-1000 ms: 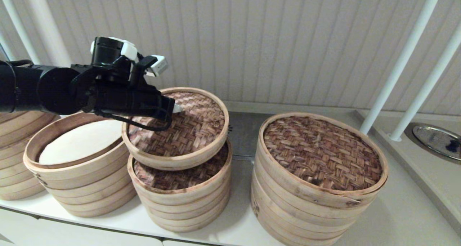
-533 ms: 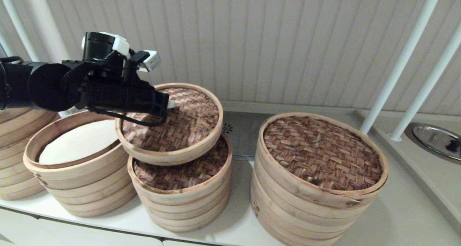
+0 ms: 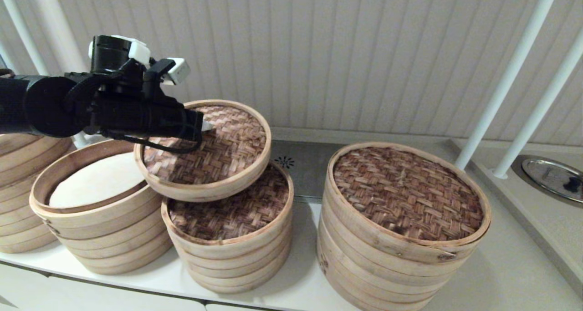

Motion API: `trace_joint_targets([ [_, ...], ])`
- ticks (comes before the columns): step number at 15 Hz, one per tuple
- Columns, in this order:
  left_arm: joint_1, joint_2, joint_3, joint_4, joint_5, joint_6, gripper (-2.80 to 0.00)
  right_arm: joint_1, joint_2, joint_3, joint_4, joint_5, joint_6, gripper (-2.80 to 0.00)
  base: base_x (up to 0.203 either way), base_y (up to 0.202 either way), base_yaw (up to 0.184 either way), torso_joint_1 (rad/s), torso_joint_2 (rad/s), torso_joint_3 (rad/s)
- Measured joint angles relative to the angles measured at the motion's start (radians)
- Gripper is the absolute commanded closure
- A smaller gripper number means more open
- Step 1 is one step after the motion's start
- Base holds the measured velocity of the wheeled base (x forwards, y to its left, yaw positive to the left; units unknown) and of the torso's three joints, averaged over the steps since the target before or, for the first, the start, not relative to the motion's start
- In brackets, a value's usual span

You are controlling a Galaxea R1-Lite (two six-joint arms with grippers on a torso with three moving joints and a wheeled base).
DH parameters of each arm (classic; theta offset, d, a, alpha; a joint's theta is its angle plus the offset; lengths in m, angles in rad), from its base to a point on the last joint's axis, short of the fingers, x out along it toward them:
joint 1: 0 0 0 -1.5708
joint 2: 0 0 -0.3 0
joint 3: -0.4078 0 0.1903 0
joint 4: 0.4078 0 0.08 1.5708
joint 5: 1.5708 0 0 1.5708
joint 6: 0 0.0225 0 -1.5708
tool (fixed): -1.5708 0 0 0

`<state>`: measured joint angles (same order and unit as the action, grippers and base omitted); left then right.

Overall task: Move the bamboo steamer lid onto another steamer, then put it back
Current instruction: Put the steamer

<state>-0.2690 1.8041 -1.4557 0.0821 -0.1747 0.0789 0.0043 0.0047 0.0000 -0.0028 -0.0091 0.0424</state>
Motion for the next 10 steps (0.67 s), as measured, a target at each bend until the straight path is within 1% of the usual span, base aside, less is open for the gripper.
trace_joint_targets([
  [3, 0.022, -0.012, -0.002, 0.001, 0.036, -0.008, 0.0, 0.0, 0.0, 0.0, 0.0, 0.0, 0.0, 0.0, 0.0, 0.0, 0.0, 0.0, 0.0, 0.0],
  [6, 0.045, -0.023, -0.011, 0.001, 0.039, -0.008, 0.0, 0.0, 0.0, 0.0, 0.0, 0.0, 0.0, 0.0, 0.0, 0.0, 0.0, 0.0, 0.0, 0.0],
  [10, 0.139, -0.04, -0.031, 0.002, 0.038, -0.01, 0.0, 0.0, 0.0, 0.0, 0.0, 0.0, 0.0, 0.0, 0.0, 0.0, 0.0, 0.0, 0.0, 0.0],
])
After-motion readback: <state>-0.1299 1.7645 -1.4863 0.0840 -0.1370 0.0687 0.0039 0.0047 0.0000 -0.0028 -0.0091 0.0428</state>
